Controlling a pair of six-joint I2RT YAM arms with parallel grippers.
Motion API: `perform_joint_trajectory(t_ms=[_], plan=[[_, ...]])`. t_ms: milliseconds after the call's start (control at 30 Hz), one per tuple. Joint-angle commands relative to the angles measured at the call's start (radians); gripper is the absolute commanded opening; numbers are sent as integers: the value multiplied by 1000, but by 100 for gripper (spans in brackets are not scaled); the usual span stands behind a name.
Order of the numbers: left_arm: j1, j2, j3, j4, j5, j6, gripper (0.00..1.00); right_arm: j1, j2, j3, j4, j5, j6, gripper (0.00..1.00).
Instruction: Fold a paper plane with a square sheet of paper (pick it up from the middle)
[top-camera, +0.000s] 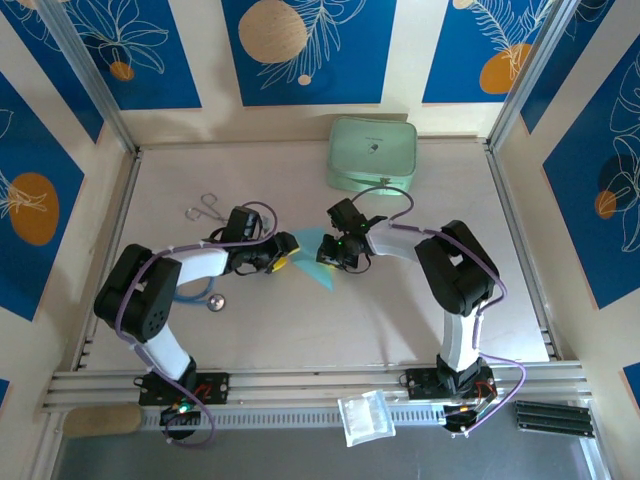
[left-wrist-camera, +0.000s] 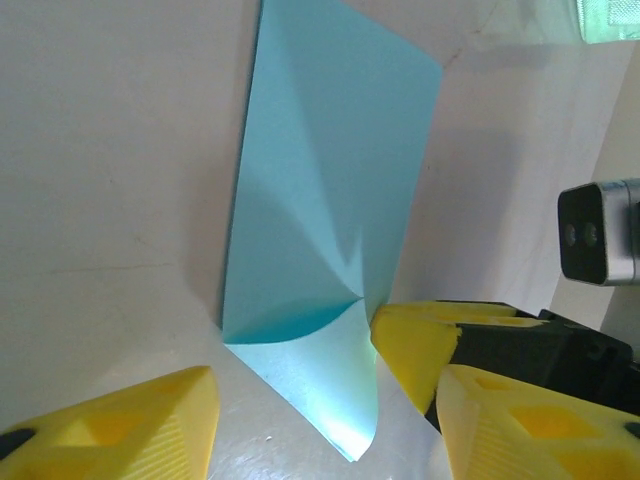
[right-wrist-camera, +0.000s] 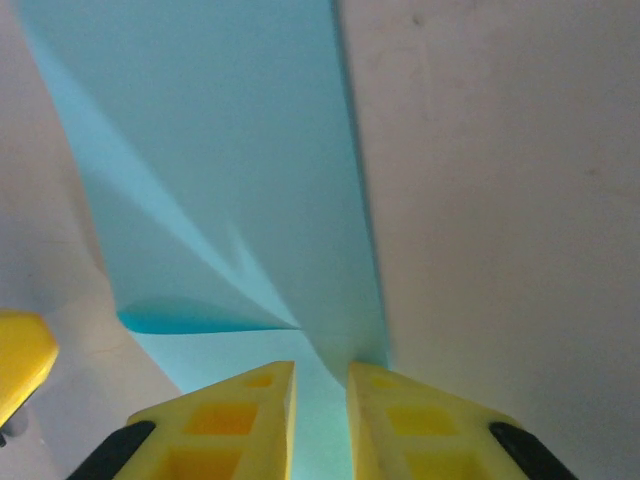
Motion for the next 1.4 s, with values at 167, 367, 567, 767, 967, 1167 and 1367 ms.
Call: perform_joint_trajectory(t_ms=[167, 367, 567, 767, 967, 1167, 1367], plan=[[-18, 18, 17, -64, 19, 16, 38, 2, 22, 31, -52, 2, -30, 19], [-25, 39, 36, -96, 12, 33, 28, 0, 31, 36, -69, 13, -38, 17], [-33, 56, 45, -75, 29, 33, 27, -3, -6, 34, -57, -13, -57, 17], [-62, 59, 63, 3, 73, 8, 20, 5, -94, 39, -48, -41, -105, 17], [-85, 120, 96, -3, 66, 6, 13, 10, -158, 9, -31, -50, -109, 18], [-97, 156, 132, -35, 42, 5, 10, 31, -189, -44, -7, -54, -119, 18], [-103, 180, 150, -47, 19, -8, 9, 52, -142, -64, 17, -70, -111, 18]])
